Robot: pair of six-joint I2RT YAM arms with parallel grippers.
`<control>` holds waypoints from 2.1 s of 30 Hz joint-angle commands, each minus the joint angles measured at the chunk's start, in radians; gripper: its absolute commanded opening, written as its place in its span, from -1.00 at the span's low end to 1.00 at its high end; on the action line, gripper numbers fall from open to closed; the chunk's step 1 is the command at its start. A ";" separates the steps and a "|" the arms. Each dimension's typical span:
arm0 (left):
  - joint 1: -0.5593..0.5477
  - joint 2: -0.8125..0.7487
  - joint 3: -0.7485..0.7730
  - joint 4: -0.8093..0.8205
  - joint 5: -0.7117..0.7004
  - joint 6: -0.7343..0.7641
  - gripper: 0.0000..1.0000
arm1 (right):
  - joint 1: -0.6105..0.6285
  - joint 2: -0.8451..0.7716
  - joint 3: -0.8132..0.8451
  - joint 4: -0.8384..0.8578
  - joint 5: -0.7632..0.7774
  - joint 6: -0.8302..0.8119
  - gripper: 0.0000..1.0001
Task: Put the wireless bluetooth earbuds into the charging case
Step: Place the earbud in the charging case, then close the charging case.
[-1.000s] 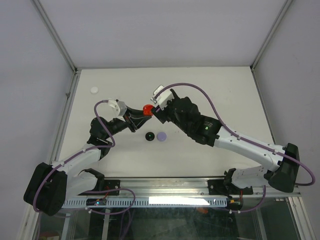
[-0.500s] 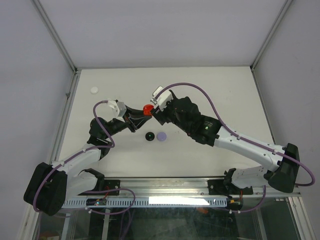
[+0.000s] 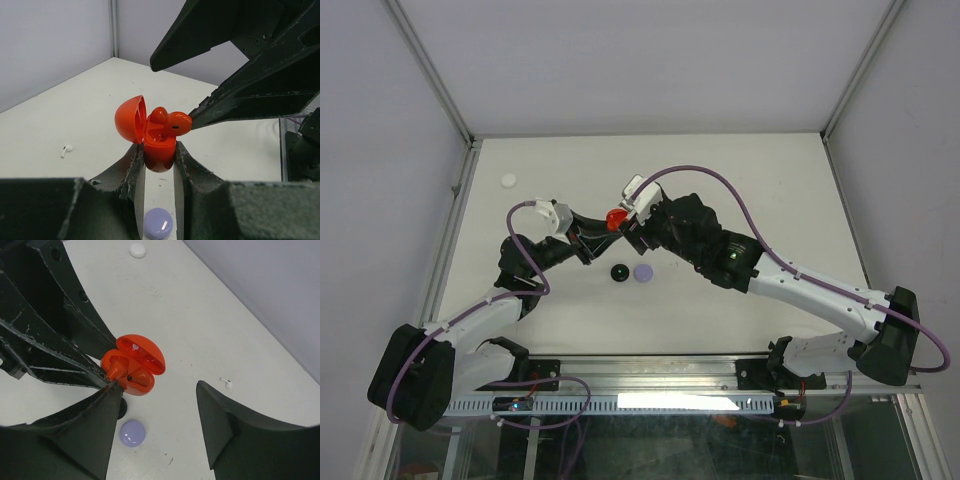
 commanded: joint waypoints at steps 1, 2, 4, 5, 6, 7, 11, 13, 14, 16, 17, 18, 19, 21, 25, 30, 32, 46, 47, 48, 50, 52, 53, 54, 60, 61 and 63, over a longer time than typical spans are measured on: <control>0.009 -0.001 0.032 0.047 0.023 -0.001 -1.00 | 0.000 -0.028 0.017 0.054 -0.037 0.025 0.30; 0.009 -0.001 0.032 0.048 0.025 -0.001 -1.00 | -0.001 -0.024 0.020 0.053 -0.038 0.028 0.30; 0.009 -0.002 0.032 0.047 0.027 -0.001 -1.00 | -0.001 -0.018 0.024 0.058 -0.038 0.032 0.30; 0.009 -0.002 0.034 0.047 0.029 -0.001 -1.00 | 0.000 -0.015 0.027 0.058 -0.037 0.035 0.30; 0.008 -0.003 0.034 0.046 0.030 0.000 -1.00 | 0.000 -0.012 0.030 0.058 -0.039 0.038 0.30; 0.008 -0.003 0.034 0.045 0.031 0.002 -1.00 | -0.001 -0.009 0.034 0.058 -0.043 0.041 0.30; 0.008 -0.004 0.038 0.036 0.036 0.008 -1.00 | 0.000 0.005 0.053 0.057 -0.051 0.054 0.30; 0.007 -0.004 0.038 0.030 0.038 0.010 -1.00 | 0.000 0.015 0.064 0.054 -0.052 0.061 0.30; 0.007 -0.004 0.038 0.031 0.038 0.011 -1.00 | 0.000 0.019 0.070 0.051 -0.056 0.062 0.30; 0.007 -0.003 0.039 0.030 0.040 0.010 -1.00 | 0.000 0.025 0.077 0.050 -0.061 0.068 0.30; 0.007 -0.003 0.039 0.030 0.039 0.011 -1.00 | 0.000 0.027 0.080 0.051 -0.060 0.071 0.30; 0.006 -0.003 0.039 0.030 0.041 0.011 -1.00 | 0.000 0.028 0.082 0.053 -0.053 0.074 0.31; 0.006 -0.003 0.039 0.030 0.041 0.011 -1.00 | 0.000 0.031 0.085 0.053 -0.045 0.077 0.31; 0.004 -0.001 0.039 0.030 0.043 0.011 -1.00 | 0.000 0.036 0.090 0.054 -0.029 0.082 0.31; 0.003 -0.001 0.039 0.030 0.044 0.010 -1.00 | 0.000 0.034 0.099 0.055 -0.002 0.090 0.31; 0.002 -0.001 0.039 0.028 0.044 0.016 -1.00 | -0.026 0.011 0.133 -0.016 -0.070 0.097 0.41; 0.002 0.002 0.040 0.028 0.048 0.015 -1.00 | -0.056 0.009 0.156 -0.070 -0.146 0.111 0.48; 0.002 0.019 0.034 0.113 0.185 0.000 -1.00 | -0.238 0.065 0.183 -0.131 -0.700 0.219 0.78; 0.002 0.020 0.033 0.120 0.192 -0.005 -1.00 | -0.243 0.072 0.183 -0.129 -0.725 0.221 0.78; 0.001 0.022 0.034 0.124 0.197 -0.008 -1.00 | -0.247 0.079 0.184 -0.130 -0.756 0.224 0.79; 0.001 0.022 0.033 0.129 0.202 -0.010 -1.00 | -0.254 0.093 0.186 -0.130 -0.804 0.227 0.79; 0.001 0.022 0.032 0.132 0.202 -0.012 -1.00 | -0.255 0.104 0.188 -0.132 -0.841 0.228 0.79; 0.001 0.022 0.032 0.131 0.201 -0.013 -1.00 | -0.257 0.107 0.188 -0.136 -0.861 0.228 0.79; 0.001 0.022 0.032 0.131 0.196 -0.014 -1.00 | -0.258 0.109 0.191 -0.141 -0.882 0.226 0.80; 0.000 0.032 0.041 0.113 0.164 -0.045 -1.00 | -0.260 0.081 0.182 -0.167 -0.968 0.189 0.79; 0.001 0.035 0.042 0.106 0.162 -0.048 -1.00 | -0.260 0.069 0.176 -0.167 -0.963 0.183 0.79; 0.001 0.036 0.048 0.092 0.154 -0.048 -1.00 | -0.262 0.046 0.163 -0.172 -0.944 0.170 0.79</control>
